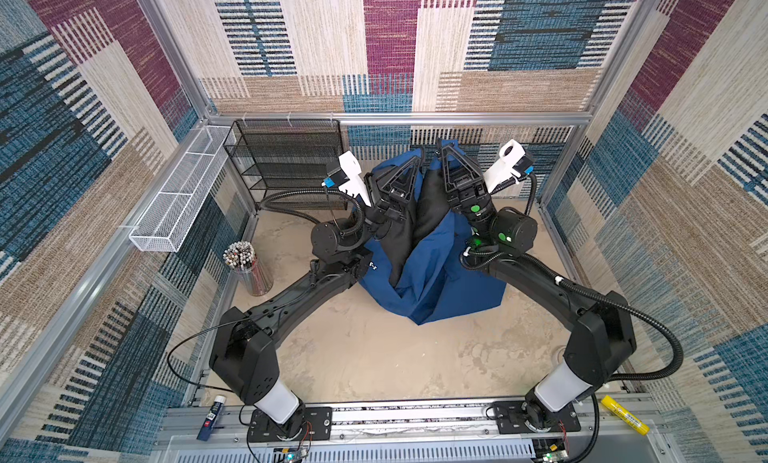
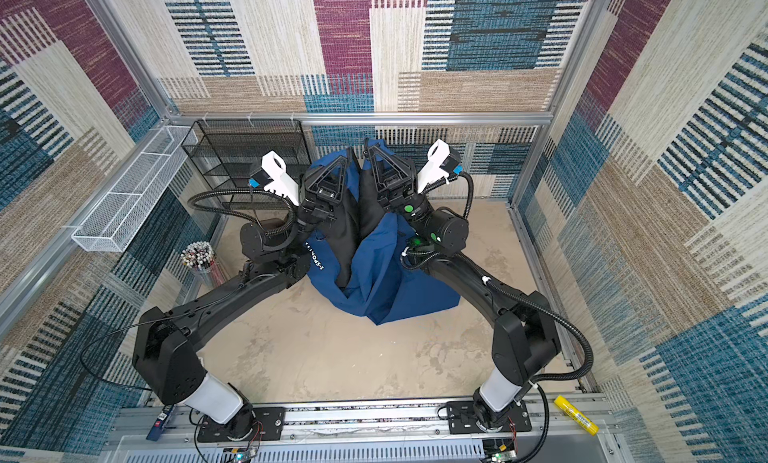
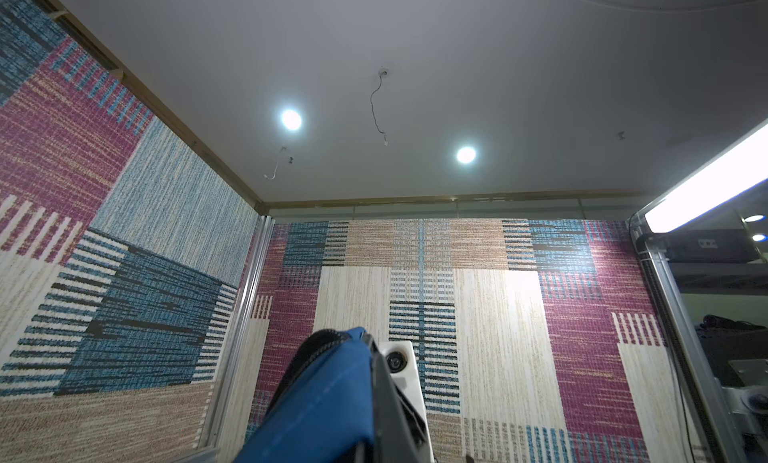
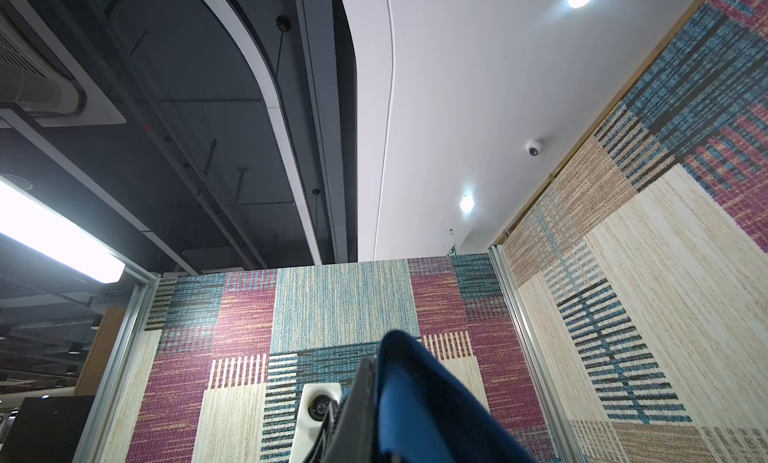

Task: Zip up the jacket
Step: 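Lift both grippers, raising the jacket edges upright again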

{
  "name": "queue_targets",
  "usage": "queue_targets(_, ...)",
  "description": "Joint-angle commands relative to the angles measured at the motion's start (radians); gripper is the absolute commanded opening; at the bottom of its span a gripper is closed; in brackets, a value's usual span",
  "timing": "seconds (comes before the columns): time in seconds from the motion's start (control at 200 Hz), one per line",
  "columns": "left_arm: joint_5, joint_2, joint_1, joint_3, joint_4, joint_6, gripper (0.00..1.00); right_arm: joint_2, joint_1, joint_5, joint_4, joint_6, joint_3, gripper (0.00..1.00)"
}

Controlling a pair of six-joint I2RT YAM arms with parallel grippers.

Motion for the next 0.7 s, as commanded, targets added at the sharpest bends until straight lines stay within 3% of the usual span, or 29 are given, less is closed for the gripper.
queue_targets(0.0, -0.013, 0.018, -0.012, 0.032, 0.054, 0.106, 0.00, 0.017, 0.003, -0.018, 0.443, 0.029, 0.043, 0.00)
queue_targets(0.2, -0.083, 0.041, -0.036, 0.075, 0.053, 0.184, 0.00, 0.034, 0.003, -0.007, 0.443, 0.079, 0.099, 0.00)
queue_targets(0.696, -0.090, 0.124, -0.054, 0.252, 0.053, 0.157, 0.00, 0.041, 0.009, 0.029, 0.442, 0.179, 0.156, 0.00)
